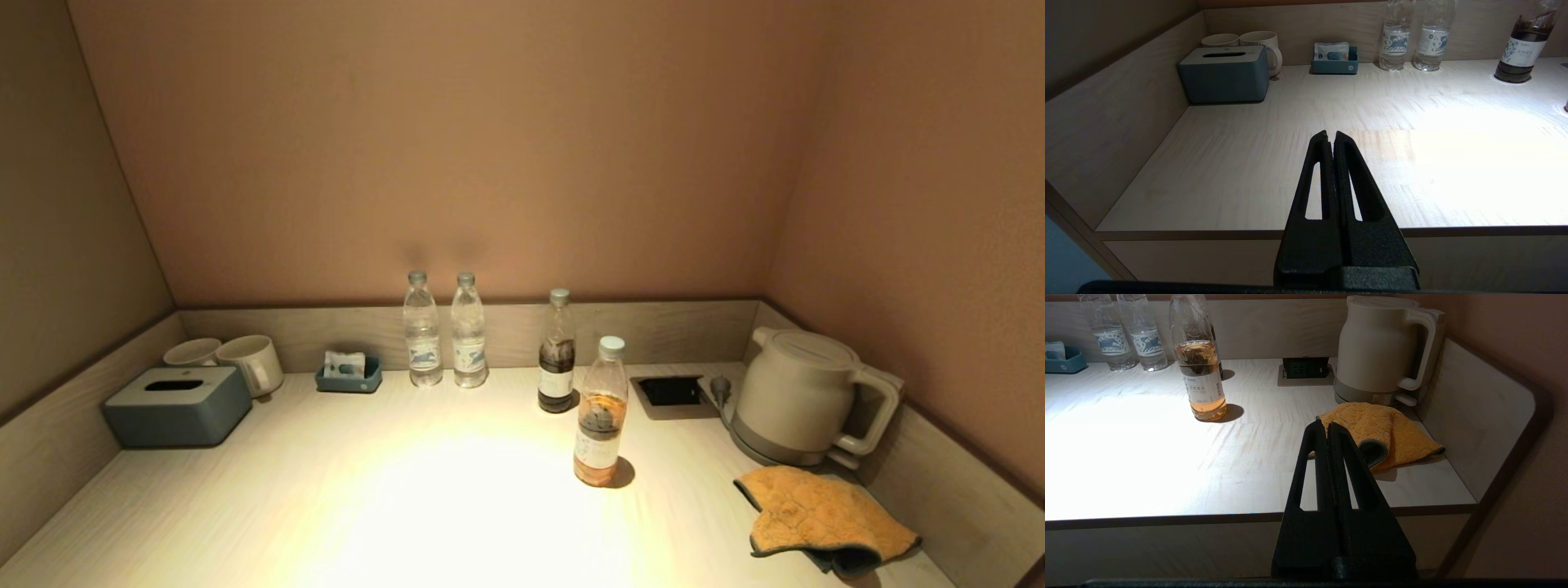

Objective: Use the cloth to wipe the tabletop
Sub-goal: Pick up the tablecloth

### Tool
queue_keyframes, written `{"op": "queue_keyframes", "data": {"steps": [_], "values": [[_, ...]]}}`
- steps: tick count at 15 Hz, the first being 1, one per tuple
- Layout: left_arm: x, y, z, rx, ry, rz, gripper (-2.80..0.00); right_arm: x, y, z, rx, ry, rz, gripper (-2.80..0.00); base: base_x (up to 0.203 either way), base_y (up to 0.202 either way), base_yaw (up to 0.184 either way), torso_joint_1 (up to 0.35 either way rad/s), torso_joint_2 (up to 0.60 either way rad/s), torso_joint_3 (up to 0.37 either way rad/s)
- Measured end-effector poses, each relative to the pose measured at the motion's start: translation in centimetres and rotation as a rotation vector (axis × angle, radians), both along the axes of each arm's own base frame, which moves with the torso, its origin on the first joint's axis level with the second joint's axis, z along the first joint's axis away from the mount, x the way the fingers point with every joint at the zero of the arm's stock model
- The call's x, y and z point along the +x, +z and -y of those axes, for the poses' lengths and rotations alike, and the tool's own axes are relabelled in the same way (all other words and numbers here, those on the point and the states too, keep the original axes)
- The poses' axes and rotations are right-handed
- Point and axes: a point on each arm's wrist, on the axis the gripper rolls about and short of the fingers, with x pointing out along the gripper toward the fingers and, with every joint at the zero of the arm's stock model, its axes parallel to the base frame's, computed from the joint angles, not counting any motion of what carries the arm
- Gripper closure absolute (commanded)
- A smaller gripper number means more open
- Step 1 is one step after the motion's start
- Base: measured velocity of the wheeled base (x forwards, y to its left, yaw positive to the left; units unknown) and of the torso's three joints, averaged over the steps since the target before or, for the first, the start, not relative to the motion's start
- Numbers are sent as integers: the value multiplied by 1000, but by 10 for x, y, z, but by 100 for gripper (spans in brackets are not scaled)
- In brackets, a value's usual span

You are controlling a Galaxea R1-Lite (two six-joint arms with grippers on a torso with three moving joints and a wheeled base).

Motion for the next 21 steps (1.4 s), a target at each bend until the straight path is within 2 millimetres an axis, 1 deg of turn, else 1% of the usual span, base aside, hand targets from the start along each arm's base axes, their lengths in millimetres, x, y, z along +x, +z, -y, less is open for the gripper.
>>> {"op": "queue_keyframes", "data": {"steps": [21], "values": [[0, 0, 0, 0, 1, 0, 0, 0, 0, 0, -1, -2, 1, 0, 0, 0, 0, 0, 0, 0]]}}
